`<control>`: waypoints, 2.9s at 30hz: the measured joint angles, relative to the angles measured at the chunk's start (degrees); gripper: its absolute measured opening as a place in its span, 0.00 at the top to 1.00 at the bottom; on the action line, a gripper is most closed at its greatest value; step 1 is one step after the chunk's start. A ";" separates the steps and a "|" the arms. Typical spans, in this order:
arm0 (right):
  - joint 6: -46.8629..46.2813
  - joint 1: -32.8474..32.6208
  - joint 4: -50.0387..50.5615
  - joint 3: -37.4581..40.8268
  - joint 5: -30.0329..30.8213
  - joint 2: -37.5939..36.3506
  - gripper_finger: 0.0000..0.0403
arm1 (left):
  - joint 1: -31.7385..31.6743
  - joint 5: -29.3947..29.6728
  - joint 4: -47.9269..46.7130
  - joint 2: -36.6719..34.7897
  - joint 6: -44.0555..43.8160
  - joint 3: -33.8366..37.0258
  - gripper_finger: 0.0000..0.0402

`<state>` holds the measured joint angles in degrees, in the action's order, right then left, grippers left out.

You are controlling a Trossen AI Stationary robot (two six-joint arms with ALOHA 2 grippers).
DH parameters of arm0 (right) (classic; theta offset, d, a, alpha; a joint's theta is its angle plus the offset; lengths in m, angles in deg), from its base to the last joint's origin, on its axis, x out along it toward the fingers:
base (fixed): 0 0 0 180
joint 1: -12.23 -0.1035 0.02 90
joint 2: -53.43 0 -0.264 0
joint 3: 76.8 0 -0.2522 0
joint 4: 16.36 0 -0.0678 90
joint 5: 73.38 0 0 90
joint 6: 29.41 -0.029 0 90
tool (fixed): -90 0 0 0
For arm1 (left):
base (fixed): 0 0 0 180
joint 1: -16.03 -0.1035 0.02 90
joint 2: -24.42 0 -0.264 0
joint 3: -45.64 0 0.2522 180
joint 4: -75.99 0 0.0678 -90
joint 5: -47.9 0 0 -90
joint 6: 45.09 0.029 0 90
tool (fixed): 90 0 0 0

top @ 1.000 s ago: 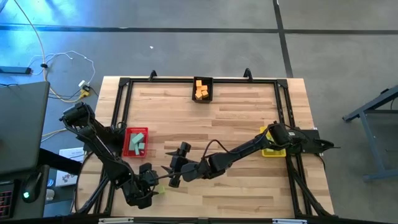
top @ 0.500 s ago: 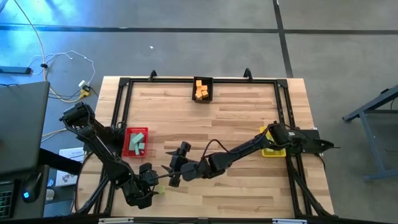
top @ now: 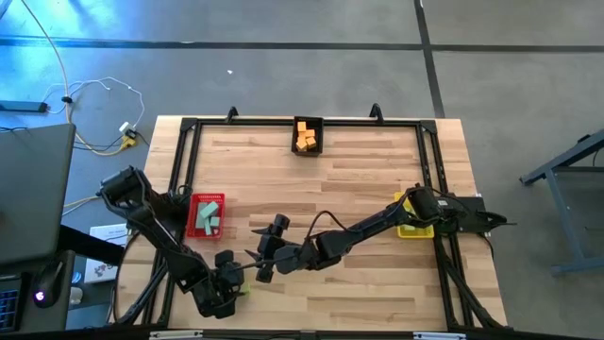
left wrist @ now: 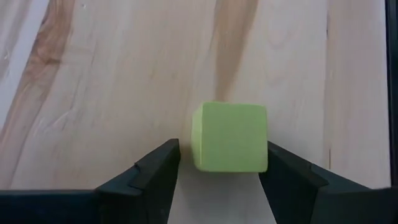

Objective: Sort & place blocks by color
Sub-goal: Put the green block into the yellow bin

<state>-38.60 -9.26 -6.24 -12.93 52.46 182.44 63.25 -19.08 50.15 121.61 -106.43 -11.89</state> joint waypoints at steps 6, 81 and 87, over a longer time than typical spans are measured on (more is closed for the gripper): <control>0.11 -0.07 0.20 0.00 0.00 0.00 0.38 | 0.05 1.92 0.09 0.57 0.59 -0.09 0.53; -16.59 -4.07 20.06 -0.04 -19.49 0.00 0.77 | -11.31 4.36 16.48 -4.27 28.81 0.02 0.65; -22.23 -4.07 23.79 -0.14 -17.08 -0.04 0.77 | -13.14 1.67 15.90 -4.22 27.44 0.02 0.62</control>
<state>-60.82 -13.33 17.55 -13.07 35.38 182.39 50.11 -17.41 66.05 117.39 -78.99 -11.87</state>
